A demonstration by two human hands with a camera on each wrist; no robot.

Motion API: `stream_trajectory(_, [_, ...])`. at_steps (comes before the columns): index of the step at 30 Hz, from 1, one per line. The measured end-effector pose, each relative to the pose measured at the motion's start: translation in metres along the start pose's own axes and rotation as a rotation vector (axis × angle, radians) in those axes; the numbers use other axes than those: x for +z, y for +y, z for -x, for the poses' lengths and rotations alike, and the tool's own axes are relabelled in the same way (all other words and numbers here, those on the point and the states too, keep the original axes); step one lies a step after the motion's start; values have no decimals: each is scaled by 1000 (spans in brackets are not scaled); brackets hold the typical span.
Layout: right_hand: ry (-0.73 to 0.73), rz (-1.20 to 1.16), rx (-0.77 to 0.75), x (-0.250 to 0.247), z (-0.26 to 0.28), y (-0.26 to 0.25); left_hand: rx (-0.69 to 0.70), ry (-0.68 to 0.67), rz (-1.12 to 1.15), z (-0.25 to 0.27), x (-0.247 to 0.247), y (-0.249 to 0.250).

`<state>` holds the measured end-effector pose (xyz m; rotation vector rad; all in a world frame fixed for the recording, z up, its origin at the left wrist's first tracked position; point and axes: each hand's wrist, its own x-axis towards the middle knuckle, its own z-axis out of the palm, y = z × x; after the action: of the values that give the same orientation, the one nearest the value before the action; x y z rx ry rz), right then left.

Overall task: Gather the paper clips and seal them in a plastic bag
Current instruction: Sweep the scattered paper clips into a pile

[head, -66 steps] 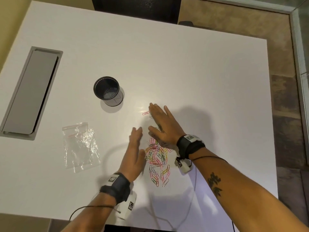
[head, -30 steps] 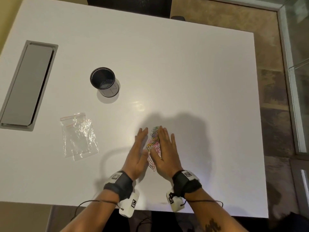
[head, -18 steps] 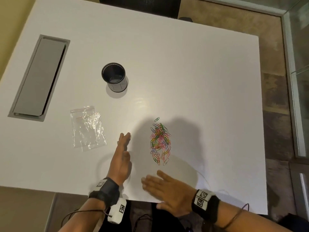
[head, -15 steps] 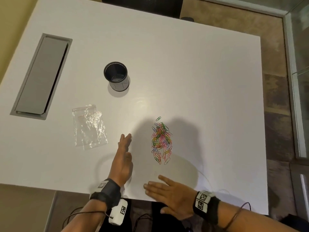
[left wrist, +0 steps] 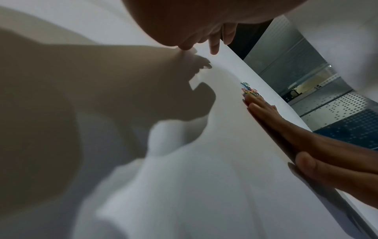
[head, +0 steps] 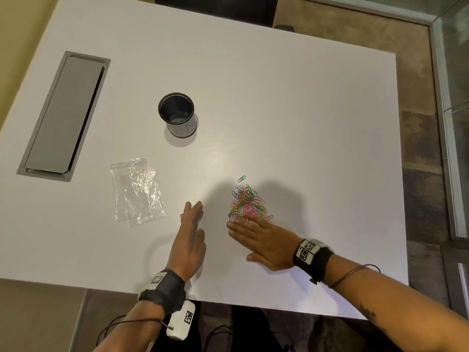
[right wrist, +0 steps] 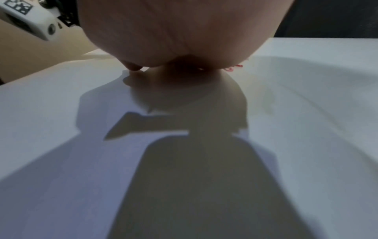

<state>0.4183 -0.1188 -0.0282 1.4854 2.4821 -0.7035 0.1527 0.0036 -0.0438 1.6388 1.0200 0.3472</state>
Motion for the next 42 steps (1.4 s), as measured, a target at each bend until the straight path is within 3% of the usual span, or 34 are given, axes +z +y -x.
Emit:
stream_trajectory(4, [153, -125, 223, -8, -1, -5, -18, -25, 13, -9, 4, 6])
stream_trajectory(10, [480, -626, 970, 10, -5, -42, 14, -32, -84, -17, 29, 16])
stream_trajectory(13, [492, -607, 1095, 20, -20, -56, 51, -41, -124, -19, 40, 19])
stream_trajectory(17, [481, -579, 1061, 9, -47, -61, 67, -34, -173, -19, 50, 17])
stream_trajectory(22, [562, -661, 880, -6, -47, -45, 48, 8, -243, -16, 64, 19])
stream_trajectory(27, [672, -745, 925, -5, -22, -11, -13, 3, -359, -11, 98, 34])
stream_trajectory(34, [541, -701, 808, 6, -15, 17, -95, -13, -256, -21, 143, 64])
stream_trajectory(38, [465, -601, 732, 2, -24, 19, 17, 36, -78, -23, 133, 66])
stream_trajectory(42, [440, -589, 614, -4, -31, 16, 30, 147, -34, -24, 107, 55])
